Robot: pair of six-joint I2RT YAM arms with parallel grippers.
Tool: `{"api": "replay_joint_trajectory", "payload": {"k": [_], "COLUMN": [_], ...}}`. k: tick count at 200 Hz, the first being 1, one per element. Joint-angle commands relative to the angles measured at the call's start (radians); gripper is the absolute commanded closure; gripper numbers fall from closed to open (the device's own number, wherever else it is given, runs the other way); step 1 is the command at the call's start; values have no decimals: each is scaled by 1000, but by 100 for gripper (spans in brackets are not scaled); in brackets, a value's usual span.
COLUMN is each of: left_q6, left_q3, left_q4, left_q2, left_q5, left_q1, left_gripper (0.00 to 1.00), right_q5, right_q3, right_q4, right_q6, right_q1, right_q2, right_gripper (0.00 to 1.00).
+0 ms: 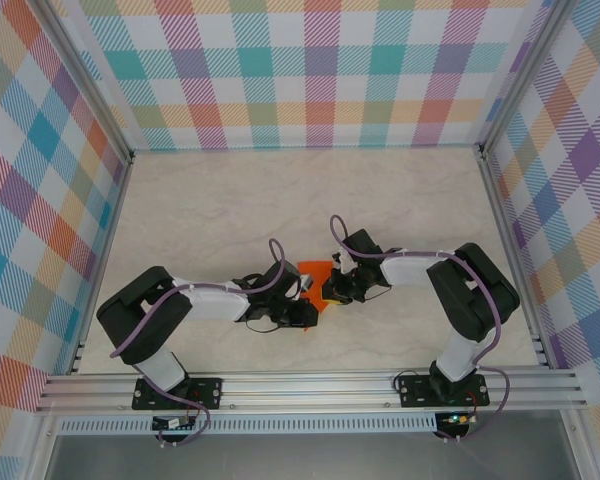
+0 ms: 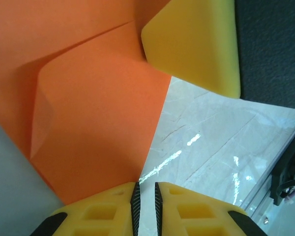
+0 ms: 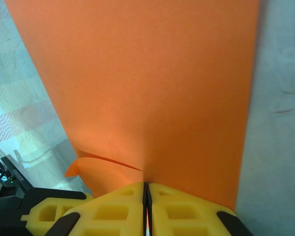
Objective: Fold a paper plane with a square sheet of paper (pick it up from the middle)
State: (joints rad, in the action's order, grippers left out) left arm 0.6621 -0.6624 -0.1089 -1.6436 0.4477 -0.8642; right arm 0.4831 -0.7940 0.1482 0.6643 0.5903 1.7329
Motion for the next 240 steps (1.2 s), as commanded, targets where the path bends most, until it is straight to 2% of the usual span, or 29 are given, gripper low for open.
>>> {"api": "replay_joint_trajectory", "payload": {"k": [1, 67, 136, 203, 240], "left_q6": [15, -3, -11, -89, -59], "left_q3": [45, 100, 123, 110, 64], "left_q4": [-2, 88, 136, 299, 248], "left_q2": [-33, 72, 33, 124, 217], "left_q5": [24, 0, 62, 111, 92], "left_q1": [-10, -10, -10, -10, -6], "left_gripper": [81, 81, 81, 82, 84], "right_q5": [-107, -143, -146, -147, -146], "right_q3": [20, 18, 16, 9, 7], "right_q4": [69, 90, 99, 107, 109], "right_q6": [-23, -28, -26, -27, -24], "right_q1": [2, 2, 1, 2, 2], "right_q2": [45, 55, 48, 48, 42], "right_gripper": [89, 89, 88, 88, 88]}}
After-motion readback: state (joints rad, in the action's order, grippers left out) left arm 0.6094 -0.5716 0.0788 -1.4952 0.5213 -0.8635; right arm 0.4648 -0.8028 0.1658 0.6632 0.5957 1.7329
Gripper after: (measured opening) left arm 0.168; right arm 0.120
